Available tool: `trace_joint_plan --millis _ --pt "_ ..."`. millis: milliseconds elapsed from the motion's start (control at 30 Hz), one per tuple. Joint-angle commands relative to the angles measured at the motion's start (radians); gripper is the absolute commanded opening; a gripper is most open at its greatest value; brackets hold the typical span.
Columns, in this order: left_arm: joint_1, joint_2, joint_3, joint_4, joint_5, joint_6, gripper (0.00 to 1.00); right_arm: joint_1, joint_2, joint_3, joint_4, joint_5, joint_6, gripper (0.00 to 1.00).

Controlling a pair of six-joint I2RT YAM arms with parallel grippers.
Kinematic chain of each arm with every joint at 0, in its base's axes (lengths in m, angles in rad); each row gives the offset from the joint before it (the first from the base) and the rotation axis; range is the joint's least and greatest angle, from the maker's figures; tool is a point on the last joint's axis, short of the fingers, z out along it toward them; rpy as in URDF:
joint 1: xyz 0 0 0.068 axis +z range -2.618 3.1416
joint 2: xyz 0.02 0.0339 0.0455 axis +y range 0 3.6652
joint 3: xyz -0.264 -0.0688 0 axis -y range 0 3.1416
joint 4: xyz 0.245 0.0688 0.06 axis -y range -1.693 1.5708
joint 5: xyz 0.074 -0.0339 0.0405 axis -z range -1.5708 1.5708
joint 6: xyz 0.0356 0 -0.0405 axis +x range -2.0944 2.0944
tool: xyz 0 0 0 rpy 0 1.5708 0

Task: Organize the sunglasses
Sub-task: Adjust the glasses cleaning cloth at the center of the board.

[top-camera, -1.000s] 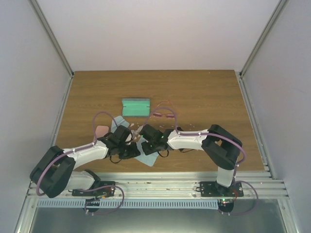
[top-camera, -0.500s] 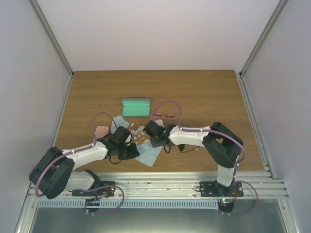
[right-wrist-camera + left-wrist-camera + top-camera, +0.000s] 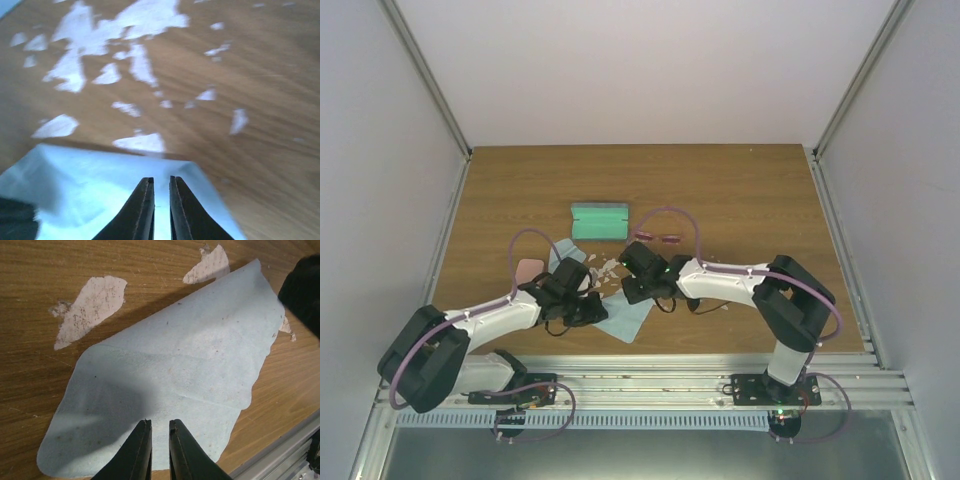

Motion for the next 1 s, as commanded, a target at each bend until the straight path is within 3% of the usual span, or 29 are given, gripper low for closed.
trace_joint_plan --millis 0,433,967 --pt "-0.001 0.015 0.005 -0.008 -0.024 0.007 0.13 0.010 0.010 -0.032 0.158 -0.281 -0.072 0.09" --pt "0.001 -0.021 -0.048 -0.010 -0.070 -0.067 0.02 0.019 0.136 -0.036 0.322 -0.536 -0.135 0.00" --pt "0.001 -0.030 -0.077 -0.027 -0.090 -0.071 0.00 -0.010 0.188 0.036 0.311 -0.064 -0.051 0.01"
